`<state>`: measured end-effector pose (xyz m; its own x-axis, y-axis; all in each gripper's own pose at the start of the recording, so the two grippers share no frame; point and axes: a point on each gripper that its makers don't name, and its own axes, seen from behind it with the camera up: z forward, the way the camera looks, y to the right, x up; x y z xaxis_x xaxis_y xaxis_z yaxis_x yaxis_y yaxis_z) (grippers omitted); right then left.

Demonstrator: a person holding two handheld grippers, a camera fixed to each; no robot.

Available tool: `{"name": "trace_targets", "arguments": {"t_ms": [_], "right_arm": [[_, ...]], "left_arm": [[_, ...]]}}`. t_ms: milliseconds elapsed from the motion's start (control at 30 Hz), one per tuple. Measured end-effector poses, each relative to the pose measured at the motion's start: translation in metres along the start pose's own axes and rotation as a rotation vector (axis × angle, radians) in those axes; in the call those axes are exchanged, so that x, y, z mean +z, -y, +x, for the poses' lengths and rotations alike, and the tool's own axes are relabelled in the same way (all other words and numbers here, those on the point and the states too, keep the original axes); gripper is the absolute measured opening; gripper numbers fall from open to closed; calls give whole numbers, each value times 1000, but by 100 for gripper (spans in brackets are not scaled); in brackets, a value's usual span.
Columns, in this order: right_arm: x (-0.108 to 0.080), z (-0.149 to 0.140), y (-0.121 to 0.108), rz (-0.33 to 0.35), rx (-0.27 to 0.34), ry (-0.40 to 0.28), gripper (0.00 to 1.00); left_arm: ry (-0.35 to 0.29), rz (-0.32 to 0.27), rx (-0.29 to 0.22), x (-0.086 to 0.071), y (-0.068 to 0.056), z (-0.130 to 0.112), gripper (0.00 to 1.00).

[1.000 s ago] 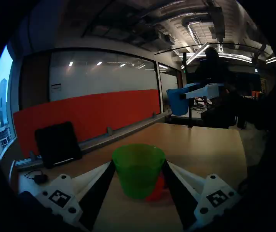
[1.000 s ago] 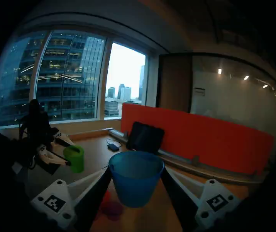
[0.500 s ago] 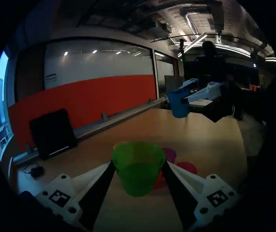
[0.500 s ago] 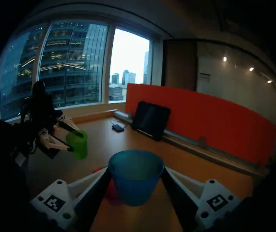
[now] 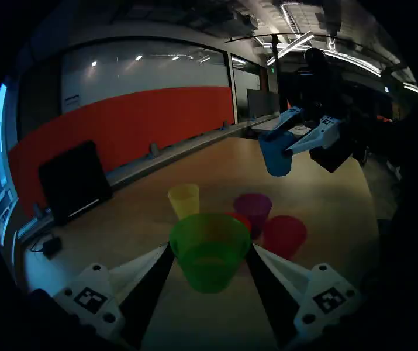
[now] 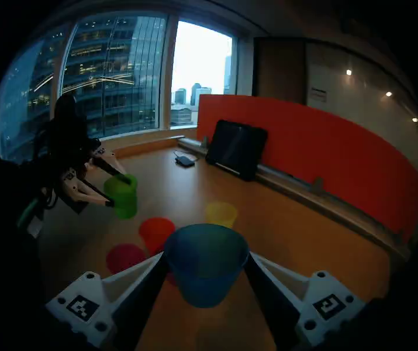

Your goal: Pour water

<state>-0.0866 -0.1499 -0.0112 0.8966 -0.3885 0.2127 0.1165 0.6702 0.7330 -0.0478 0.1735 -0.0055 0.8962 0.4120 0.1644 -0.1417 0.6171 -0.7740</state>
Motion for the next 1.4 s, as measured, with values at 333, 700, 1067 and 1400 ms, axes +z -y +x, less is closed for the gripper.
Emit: {"name": "trace_targets", "arguments": {"t_ms": [333, 700, 1067, 1400], "right_arm": [[14, -41, 6, 23, 14, 85, 92], [28, -81, 11, 37, 11, 161, 92], [39, -101, 12, 45, 26, 196, 92], [45, -110, 17, 58, 31, 207, 92]], "left_arm": [[69, -16, 5, 12, -1, -26, 86], [103, -36, -12, 26, -5, -45, 86], [129, -48, -25, 36, -6, -61, 86], [140, -50, -34, 40, -4, -67, 86]]}}
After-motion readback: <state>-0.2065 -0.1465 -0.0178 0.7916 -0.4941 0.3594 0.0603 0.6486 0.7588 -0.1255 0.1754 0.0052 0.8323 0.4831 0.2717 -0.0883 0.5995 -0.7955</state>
